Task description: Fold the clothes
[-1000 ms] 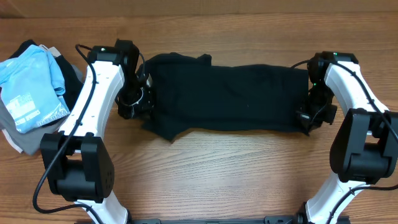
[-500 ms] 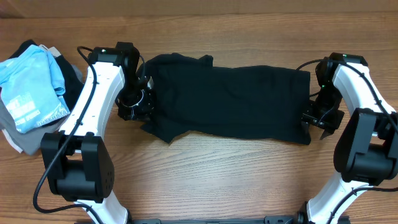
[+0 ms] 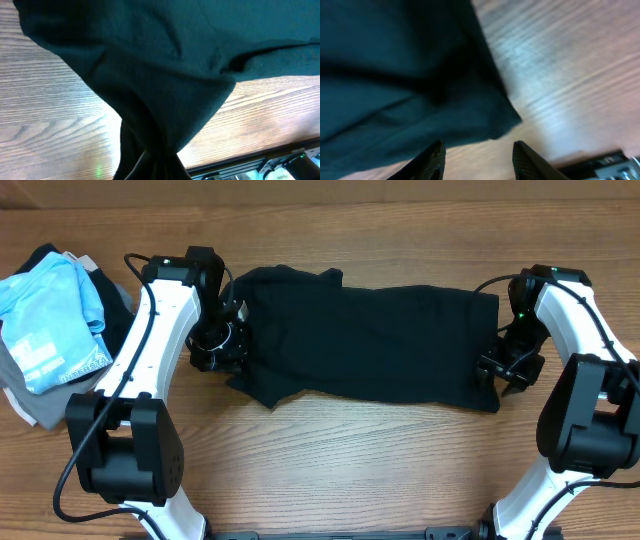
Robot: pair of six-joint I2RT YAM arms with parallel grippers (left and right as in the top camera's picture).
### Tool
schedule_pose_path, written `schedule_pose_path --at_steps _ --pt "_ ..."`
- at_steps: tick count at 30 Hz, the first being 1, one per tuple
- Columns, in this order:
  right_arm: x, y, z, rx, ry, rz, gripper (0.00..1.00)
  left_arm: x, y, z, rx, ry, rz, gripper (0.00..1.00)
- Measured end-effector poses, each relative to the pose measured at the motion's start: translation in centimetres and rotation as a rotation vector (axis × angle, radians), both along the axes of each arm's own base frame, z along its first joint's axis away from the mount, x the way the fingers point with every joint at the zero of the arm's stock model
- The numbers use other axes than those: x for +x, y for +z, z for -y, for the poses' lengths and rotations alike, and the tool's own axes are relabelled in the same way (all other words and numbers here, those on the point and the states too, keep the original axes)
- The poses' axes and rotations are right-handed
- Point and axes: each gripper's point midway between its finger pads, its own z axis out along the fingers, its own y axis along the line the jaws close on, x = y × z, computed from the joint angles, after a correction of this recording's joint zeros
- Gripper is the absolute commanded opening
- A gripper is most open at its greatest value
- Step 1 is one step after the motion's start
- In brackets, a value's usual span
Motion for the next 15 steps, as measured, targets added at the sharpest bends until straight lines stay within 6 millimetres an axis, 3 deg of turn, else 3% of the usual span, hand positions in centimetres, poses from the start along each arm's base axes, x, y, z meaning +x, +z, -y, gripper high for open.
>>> schedule_pose_path --at_steps 9,15 --pt "0.4 -2.9 -0.2 -0.018 -0.086 0.046 0.48 0.2 0.0 0.0 -0.002 -0.007 0.009 0.04" --pt "2.1 -3.6 0.1 -0.043 -0.132 0.116 0.48 0.3 0.0 0.0 -0.002 -0.007 0.014 0.04"
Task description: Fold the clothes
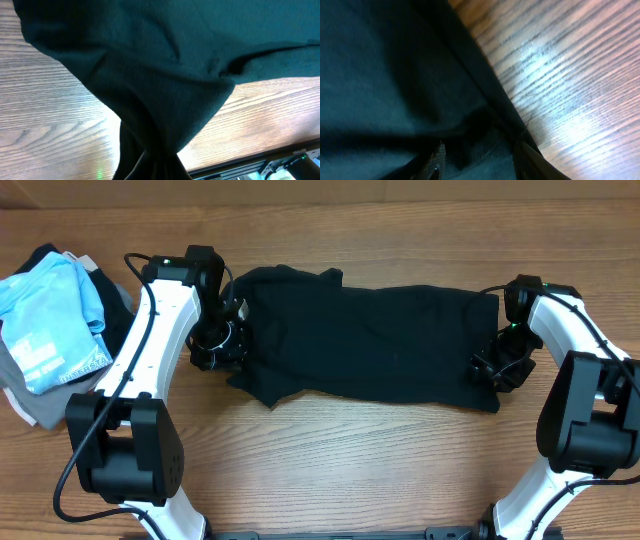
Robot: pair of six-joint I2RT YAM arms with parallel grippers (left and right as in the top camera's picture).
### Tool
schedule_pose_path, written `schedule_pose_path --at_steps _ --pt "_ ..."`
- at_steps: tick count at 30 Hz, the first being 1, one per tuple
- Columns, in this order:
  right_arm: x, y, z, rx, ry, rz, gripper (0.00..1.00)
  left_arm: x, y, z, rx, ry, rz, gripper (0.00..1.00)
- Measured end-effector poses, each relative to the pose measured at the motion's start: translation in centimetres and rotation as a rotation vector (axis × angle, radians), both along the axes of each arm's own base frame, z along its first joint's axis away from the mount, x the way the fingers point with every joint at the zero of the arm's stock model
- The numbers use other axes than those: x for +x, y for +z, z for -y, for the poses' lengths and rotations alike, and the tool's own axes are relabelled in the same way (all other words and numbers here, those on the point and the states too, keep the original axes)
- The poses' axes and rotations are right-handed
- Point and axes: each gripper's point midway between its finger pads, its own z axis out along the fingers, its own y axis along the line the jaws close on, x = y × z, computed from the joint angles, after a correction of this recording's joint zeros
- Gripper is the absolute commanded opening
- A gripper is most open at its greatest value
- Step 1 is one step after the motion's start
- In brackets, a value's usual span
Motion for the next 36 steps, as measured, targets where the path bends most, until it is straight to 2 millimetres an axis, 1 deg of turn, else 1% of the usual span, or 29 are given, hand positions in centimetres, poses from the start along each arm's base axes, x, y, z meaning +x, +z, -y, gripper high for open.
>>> schedule_pose_path --at_steps 14,15,17,21,28,32,36 --pt "-0.56 0.0 0.38 -0.03 -0.031 -0.026 0.47 0.06 -0.02 0.01 0.0 0.0 0.003 0.04" --pt "-0.6 0.0 0.38 -0.03 -0.031 -0.027 0.45 0.07 -0.01 0.01 0.0 0.0 0.003 0.04" --pt "-0.64 -0.05 0.42 -0.032 -0.032 -0.03 0.35 0.07 -0.01 0.01 0.0 0.0 0.003 0.04" --pt "-0.73 -0.08 0.47 -0.036 -0.032 -0.035 0.21 0.06 -0.01 0.01 0.0 0.0 0.003 0.04" --pt "-0.83 -0.06 0.44 -0.036 -0.034 -0.039 0.13 0.06 -0.01 0.01 0.0 0.0 0.003 0.04" --pt "-0.85 -0.07 0.44 -0.035 -0.032 -0.04 0.04 0.06 -0.01 0.01 0.0 0.0 0.003 0.04" --pt "-0.86 -0.07 0.43 -0.035 -0.033 -0.041 0.04 0.07 -0.01 0.01 0.0 0.0 0.003 0.04"
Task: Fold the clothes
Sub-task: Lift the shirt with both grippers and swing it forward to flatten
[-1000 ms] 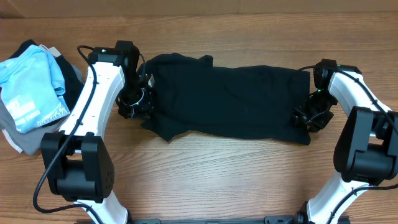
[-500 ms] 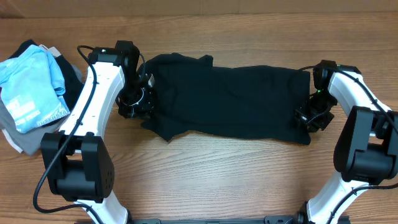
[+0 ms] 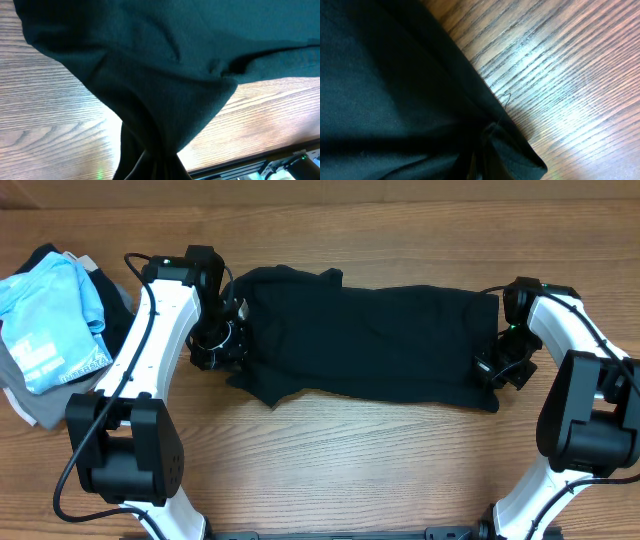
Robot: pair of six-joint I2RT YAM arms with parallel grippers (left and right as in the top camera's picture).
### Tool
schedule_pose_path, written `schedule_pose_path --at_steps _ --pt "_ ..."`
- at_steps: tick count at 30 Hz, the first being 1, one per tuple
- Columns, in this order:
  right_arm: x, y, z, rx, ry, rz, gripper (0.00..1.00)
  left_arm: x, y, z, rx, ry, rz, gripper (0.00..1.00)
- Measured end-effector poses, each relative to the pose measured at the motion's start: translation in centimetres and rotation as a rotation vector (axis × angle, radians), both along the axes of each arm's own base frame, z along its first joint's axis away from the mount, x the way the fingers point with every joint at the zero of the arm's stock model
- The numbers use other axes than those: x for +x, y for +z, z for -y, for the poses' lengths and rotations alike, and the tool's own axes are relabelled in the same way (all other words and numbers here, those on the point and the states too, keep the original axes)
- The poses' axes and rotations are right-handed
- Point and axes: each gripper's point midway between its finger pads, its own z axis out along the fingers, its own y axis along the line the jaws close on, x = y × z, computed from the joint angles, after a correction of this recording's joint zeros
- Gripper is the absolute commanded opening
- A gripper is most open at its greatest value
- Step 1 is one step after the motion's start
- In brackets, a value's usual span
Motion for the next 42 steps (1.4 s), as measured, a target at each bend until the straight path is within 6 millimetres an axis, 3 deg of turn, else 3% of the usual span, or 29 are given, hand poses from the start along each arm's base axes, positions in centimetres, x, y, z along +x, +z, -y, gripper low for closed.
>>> schedule_pose_path --at_steps 6,9,12,13,15,16,20,24,30,36,40,42 --pt "-0.4 0.2 -0.1 0.004 0.001 -0.019 0.04 0.0 0.0 0.0 0.0 -0.003 0.001 0.04" --pt "-0.5 2.1 0.1 0.01 -0.003 -0.046 0.04 0.1 0.7 -0.1 -0.003 -0.014 0.004 0.04" --pt "2.9 6.6 1.6 -0.005 -0.013 0.062 0.04 1.5 3.5 -0.6 -0.013 0.001 0.059 0.04" --pt "4.4 8.8 2.3 -0.015 -0.014 0.126 0.04 2.1 4.3 -0.8 -0.016 0.008 0.081 0.04" --pt "6.4 13.3 3.4 -0.038 -0.009 0.245 0.04 4.2 7.6 -1.4 -0.034 0.034 0.186 0.04" --pt "7.0 17.0 3.8 -0.052 0.006 0.322 0.04 5.0 9.3 -1.5 -0.05 0.044 0.236 0.04" --pt "7.6 25.9 3.5 -0.089 0.057 0.543 0.04 7.1 17.1 -1.7 -0.118 0.067 0.454 0.04" --pt "7.5 31.1 3.3 -0.12 0.092 0.707 0.04 7.1 22.9 -1.7 -0.15 0.063 0.622 0.04" --pt "6.8 37.4 3.0 -0.184 0.148 0.908 0.04 4.6 31.4 -1.5 -0.167 0.037 0.895 0.04" --pt "3.7 42.9 2.5 -0.256 0.176 1.069 0.04 -1.7 39.6 -1.7 -0.15 0.02 1.185 0.04" --pt "1.6 46.8 2.4 -0.33 0.177 1.197 0.04 -6.0 42.5 -2.0 -0.127 0.023 1.306 0.04" --pt "1.1 48.5 2.4 -0.363 0.182 1.26 0.04 -6.8 43.0 -2.2 -0.115 0.029 1.328 0.04"
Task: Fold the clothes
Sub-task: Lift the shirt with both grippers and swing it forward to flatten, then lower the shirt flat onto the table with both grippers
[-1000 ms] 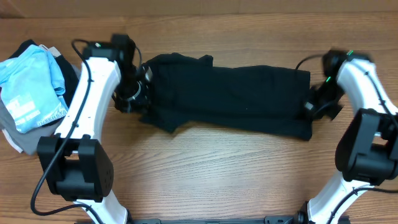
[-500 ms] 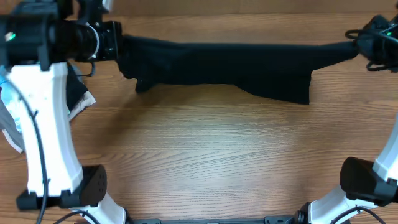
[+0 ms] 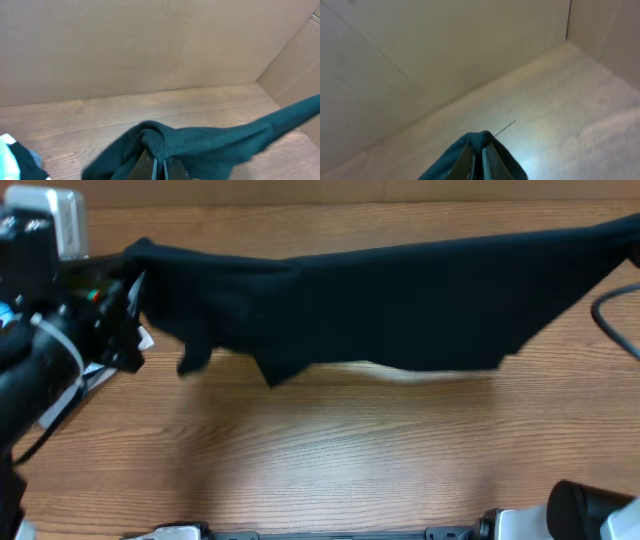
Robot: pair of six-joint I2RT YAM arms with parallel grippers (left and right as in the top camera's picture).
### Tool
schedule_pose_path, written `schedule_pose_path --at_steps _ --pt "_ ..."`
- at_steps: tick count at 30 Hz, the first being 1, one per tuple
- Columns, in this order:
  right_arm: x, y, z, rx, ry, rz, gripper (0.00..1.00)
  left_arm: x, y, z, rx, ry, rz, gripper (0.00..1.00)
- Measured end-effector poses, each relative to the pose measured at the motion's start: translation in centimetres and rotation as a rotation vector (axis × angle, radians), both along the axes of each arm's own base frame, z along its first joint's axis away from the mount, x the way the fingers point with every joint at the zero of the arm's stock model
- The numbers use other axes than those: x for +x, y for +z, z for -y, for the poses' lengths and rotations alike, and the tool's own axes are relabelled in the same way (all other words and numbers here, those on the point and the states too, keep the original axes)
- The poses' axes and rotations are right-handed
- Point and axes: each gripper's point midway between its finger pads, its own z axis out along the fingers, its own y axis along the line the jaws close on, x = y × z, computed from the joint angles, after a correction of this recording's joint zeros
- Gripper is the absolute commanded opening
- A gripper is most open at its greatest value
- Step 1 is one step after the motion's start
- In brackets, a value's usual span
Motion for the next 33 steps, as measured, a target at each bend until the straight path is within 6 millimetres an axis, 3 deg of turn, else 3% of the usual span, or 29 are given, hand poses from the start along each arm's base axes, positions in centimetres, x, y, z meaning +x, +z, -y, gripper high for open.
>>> schedule_pose_path --at_steps 2,5,9,13,14,18,21,24,26,28,30,31,32,33 --pt "-0.4 1.0 0.0 -0.019 0.001 0.034 0.04 -0.1 0.0 -0.3 0.006 0.017 0.003 0.04" --pt "0.5 0.4 -0.1 -0.031 0.027 0.012 0.04 1.6 -0.9 -0.6 0.011 0.03 -0.036 0.04" --pt "4.2 -3.7 0.0 0.007 0.076 -0.121 0.04 5.6 -4.1 -0.7 0.012 0.033 -0.162 0.04" --pt "10.0 -9.9 -0.7 0.026 0.157 -0.282 0.04 11.2 -9.0 -0.9 0.014 0.036 -0.321 0.04" --pt "12.2 -11.9 -1.1 0.023 0.186 -0.315 0.04 12.9 -10.3 -1.0 0.015 0.039 -0.35 0.04" --pt "19.1 -16.4 -2.5 0.017 0.234 -0.318 0.03 21.0 -16.0 -1.5 0.019 0.05 -0.419 0.04" --pt "22.6 -17.4 -3.1 0.048 0.219 -0.255 0.04 26.4 -20.3 -2.3 -0.004 0.07 -0.442 0.04" --pt "24.7 -14.6 -3.1 0.067 0.199 -0.111 0.04 29.9 -22.2 -3.7 -0.045 0.096 -0.412 0.04" --pt "25.0 -10.9 -3.2 0.066 0.2 0.01 0.04 32.1 -19.2 -5.2 -0.121 0.109 -0.273 0.04" --pt "24.7 -8.3 -3.4 0.062 0.206 0.084 0.04 32.6 -15.7 -6.4 -0.166 0.116 -0.165 0.04" --pt "23.8 -4.7 -3.8 0.051 0.215 0.177 0.04 32.4 -9.1 -7.9 -0.224 0.111 0.032 0.04" --pt "22.9 -2.8 -4.1 0.046 0.218 0.22 0.04 31.2 -5.4 -8.6 -0.242 0.106 0.124 0.04" --pt "22.1 -1.4 -4.3 0.039 0.221 0.249 0.04 30.0 -3.2 -9.0 -0.251 0.102 0.174 0.04" --pt "20.1 1.6 -4.7 0.024 0.225 0.314 0.04 25.7 2.6 -9.2 -0.257 0.087 0.296 0.04"
